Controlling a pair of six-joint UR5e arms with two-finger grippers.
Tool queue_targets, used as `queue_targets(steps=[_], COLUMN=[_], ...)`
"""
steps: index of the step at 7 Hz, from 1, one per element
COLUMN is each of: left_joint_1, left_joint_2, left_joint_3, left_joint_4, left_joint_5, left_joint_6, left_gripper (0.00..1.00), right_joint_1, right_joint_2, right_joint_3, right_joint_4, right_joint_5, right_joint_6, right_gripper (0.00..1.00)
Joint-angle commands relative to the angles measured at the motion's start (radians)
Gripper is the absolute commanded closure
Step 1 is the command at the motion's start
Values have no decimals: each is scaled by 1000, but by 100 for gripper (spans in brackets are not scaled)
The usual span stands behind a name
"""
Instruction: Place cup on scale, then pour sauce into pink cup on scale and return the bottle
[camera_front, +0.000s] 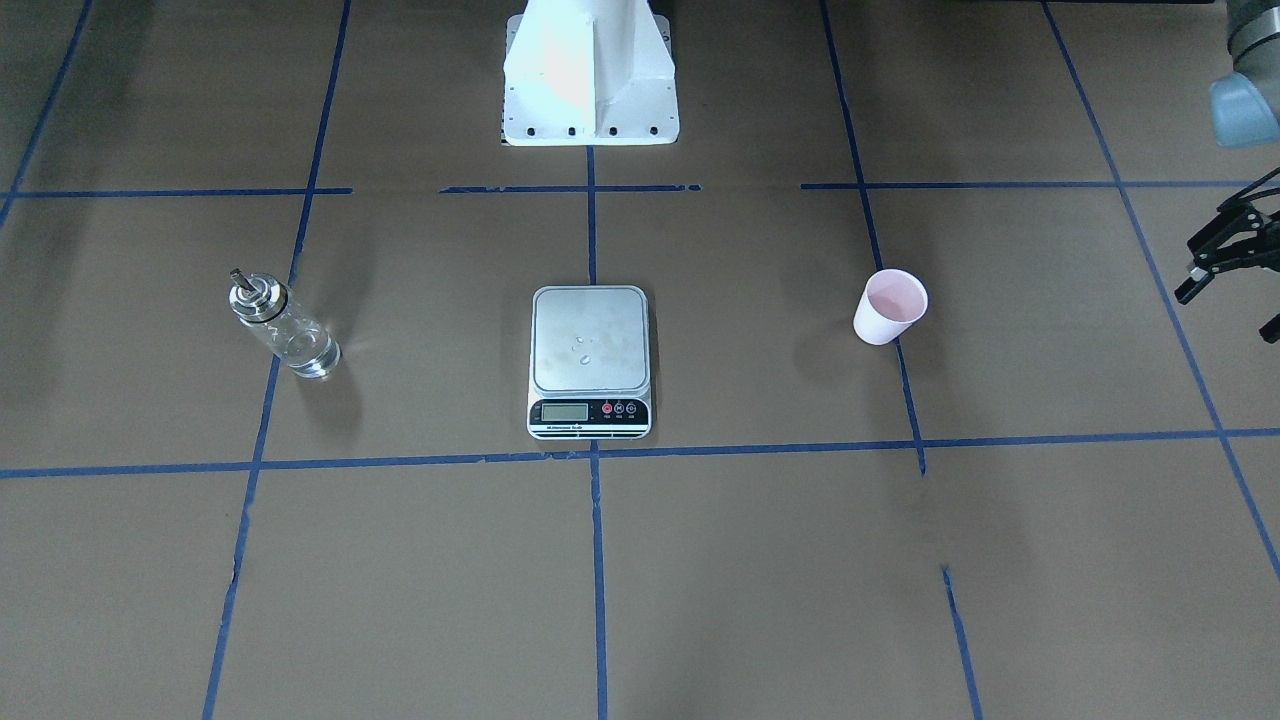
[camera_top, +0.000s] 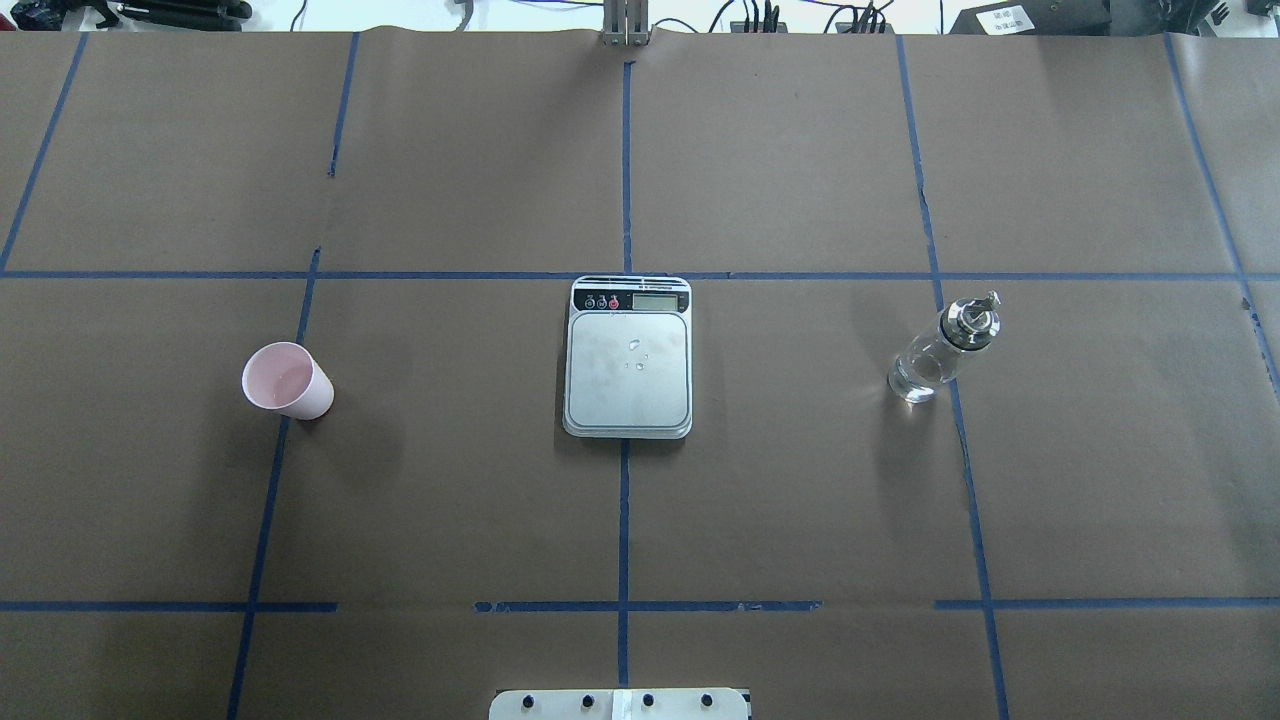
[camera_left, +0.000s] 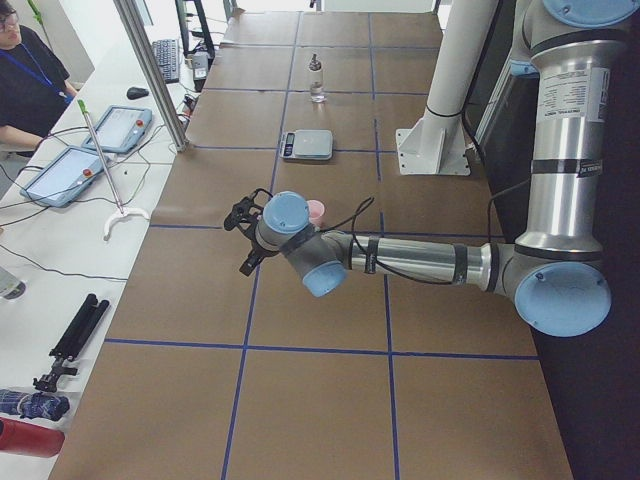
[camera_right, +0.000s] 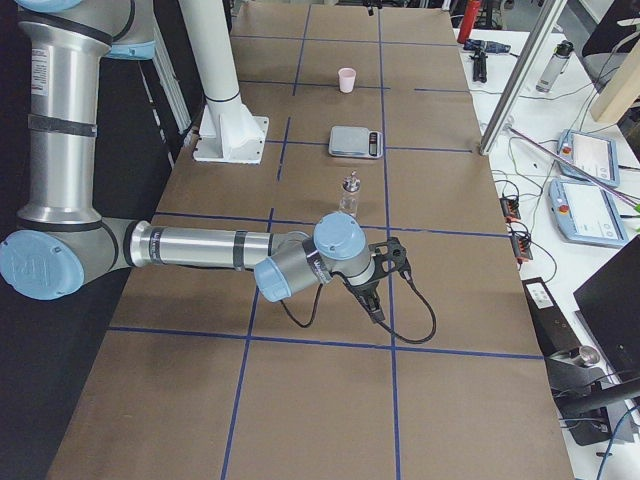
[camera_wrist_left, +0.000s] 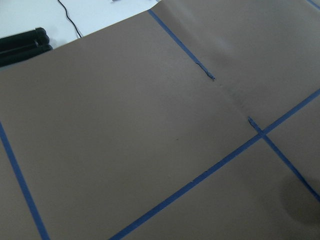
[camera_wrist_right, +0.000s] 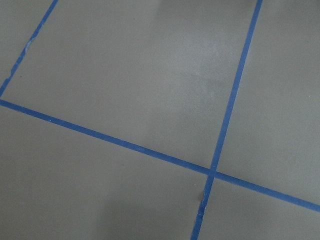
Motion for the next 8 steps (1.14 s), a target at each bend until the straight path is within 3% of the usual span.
queue_targets(steps=[1, 3, 6, 8], left_joint_1=[213, 377, 467, 496], left_joint_2=[28, 18, -79, -100], left_joint_3=[-109, -157, -223, -222], left_joint_4=[8, 65, 359, 406], left_joint_5=[179, 250, 336, 370], left_joint_6=[-304, -478, -495, -497], left_gripper=[7, 28, 47, 46], right_joint_1=[0, 0, 0, 0], right_joint_2=[-5, -7, -7, -13], right_joint_3=[0, -1, -1, -1], right_joint_4=[1, 1, 1, 2], right_joint_5=[0, -1, -1, 0], right_joint_6=[0, 0, 0, 0], right_gripper=[0, 0, 0, 0])
